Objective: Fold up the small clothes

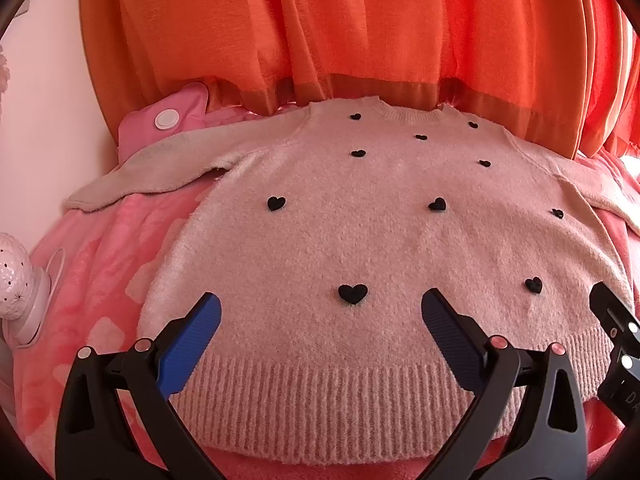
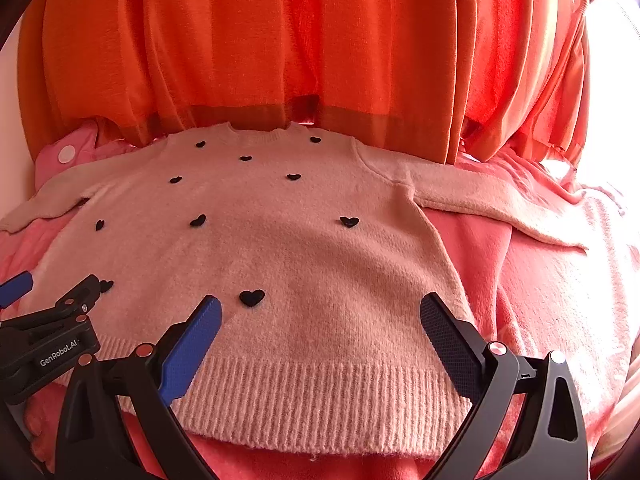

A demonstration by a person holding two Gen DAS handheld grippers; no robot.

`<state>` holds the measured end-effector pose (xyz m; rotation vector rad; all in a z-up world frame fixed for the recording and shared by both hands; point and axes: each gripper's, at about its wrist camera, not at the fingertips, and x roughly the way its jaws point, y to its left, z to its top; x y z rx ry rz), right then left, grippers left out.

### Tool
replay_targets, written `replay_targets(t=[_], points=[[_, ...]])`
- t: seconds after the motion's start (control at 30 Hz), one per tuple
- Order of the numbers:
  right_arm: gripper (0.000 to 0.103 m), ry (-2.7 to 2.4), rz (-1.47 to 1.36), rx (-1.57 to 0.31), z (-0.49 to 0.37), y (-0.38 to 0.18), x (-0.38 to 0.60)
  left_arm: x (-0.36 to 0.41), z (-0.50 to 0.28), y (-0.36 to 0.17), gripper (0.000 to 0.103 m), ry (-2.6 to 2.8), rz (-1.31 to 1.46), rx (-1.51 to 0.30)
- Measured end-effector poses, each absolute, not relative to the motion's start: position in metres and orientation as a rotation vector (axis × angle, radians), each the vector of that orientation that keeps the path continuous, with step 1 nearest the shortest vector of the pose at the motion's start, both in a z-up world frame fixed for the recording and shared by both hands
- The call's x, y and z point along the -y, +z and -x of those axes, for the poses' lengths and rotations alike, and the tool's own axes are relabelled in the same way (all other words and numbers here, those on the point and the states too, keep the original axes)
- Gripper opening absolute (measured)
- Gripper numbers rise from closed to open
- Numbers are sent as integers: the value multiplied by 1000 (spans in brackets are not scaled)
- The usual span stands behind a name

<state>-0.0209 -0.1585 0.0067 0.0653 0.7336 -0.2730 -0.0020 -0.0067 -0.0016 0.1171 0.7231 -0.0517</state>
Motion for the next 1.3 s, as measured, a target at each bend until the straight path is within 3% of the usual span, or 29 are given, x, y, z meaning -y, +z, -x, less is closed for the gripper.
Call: replay_targets(t=[1.3], points=[[98,-269,-73,-738,23,3,159,12,5,-3,98,-59,-113,-717]])
